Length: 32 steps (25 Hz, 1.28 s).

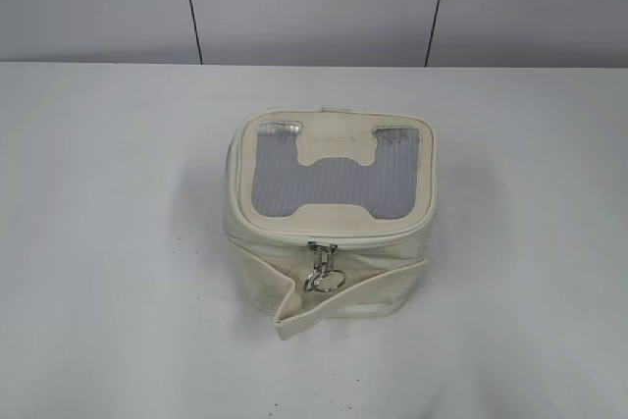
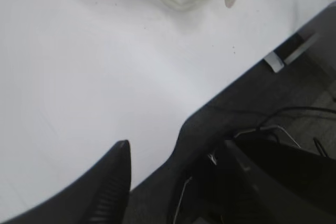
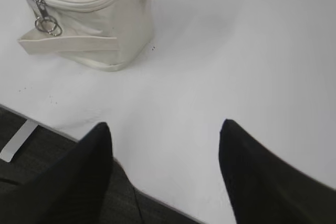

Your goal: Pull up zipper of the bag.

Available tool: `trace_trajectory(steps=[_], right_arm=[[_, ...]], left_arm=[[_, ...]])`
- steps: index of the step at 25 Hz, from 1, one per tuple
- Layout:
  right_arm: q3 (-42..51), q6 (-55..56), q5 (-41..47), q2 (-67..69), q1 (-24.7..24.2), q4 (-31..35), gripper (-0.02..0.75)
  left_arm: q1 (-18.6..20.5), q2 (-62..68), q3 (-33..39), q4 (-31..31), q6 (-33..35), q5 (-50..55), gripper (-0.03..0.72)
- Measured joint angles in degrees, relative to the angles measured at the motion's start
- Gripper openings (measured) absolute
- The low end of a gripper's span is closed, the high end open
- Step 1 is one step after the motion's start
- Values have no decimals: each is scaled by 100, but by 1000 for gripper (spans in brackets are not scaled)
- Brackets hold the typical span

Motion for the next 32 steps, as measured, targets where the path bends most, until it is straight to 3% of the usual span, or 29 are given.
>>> trace_trajectory(steps=[7, 24, 27, 29, 32], right_arm=[[98, 0, -243, 0, 0, 1, 501], [98, -4, -255, 0, -7, 1, 501], [98, -4, -255, 0, -314, 1, 501], [98, -4, -255, 0, -794, 1, 501], [98, -4, -261, 0, -1560, 6, 501]], left_arm=[[-4, -1014, 39, 223, 0, -100, 404], [-11, -1063, 39, 210, 0, -130, 404], [-11, -1063, 39, 200, 0, -131, 403], [65, -1145, 39, 189, 0, -136, 403], [593, -1236, 46, 175, 0, -131, 403]])
